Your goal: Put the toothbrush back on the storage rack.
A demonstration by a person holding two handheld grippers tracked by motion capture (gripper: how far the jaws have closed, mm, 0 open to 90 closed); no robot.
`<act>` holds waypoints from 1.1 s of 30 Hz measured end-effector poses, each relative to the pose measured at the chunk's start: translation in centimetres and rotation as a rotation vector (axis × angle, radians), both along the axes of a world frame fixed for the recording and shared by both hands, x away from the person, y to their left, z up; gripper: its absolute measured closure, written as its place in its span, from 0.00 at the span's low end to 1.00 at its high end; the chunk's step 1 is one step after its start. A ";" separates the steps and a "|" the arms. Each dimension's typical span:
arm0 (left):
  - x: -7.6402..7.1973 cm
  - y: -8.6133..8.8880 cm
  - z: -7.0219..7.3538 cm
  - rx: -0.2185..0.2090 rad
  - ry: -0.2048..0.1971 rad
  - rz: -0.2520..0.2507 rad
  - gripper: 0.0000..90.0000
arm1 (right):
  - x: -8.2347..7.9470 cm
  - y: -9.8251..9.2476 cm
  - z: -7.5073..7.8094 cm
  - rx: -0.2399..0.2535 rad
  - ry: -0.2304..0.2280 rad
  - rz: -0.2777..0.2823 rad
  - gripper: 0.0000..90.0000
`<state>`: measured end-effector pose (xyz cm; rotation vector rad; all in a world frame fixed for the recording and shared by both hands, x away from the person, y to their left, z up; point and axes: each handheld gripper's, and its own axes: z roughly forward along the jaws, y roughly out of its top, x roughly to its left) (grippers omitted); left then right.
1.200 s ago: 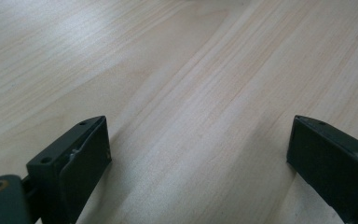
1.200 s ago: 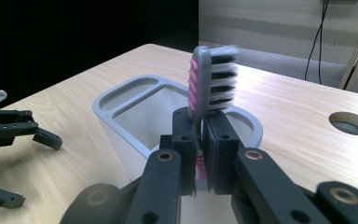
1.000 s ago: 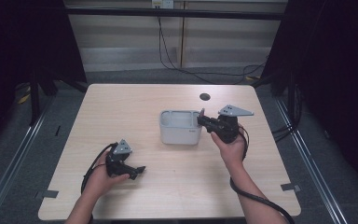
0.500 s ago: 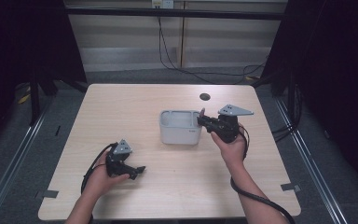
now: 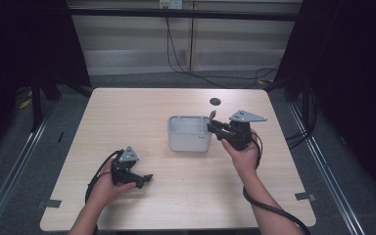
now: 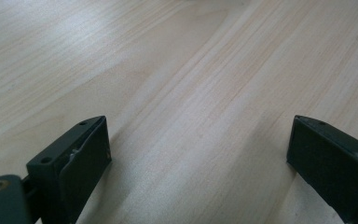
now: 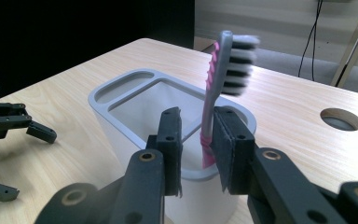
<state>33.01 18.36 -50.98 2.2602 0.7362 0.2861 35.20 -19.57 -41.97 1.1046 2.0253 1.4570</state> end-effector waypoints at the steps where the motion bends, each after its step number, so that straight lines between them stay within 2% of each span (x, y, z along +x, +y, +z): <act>1: 0.0 0.0 0.0 -0.001 -0.001 0.001 0.06 | 0.0 0.0 0.0 -0.003 0.001 -0.001 0.80; 11: 0.0 0.0 0.0 -0.003 -0.001 0.000 0.06 | 0.0 -0.3 0.1 -0.004 -0.001 -0.009 0.77; 17: 0.0 0.0 0.0 0.000 -0.001 0.000 0.06 | 0.0 -0.4 0.1 -0.014 0.004 -0.013 0.72; 25: 0.0 0.0 0.0 0.000 -0.001 0.001 0.06 | 0.1 -1.0 0.1 -0.013 0.027 -0.024 0.60; 33: 0.0 0.0 0.0 0.000 -0.001 0.000 0.06 | 0.1 -1.4 0.3 -0.008 0.027 -0.025 0.54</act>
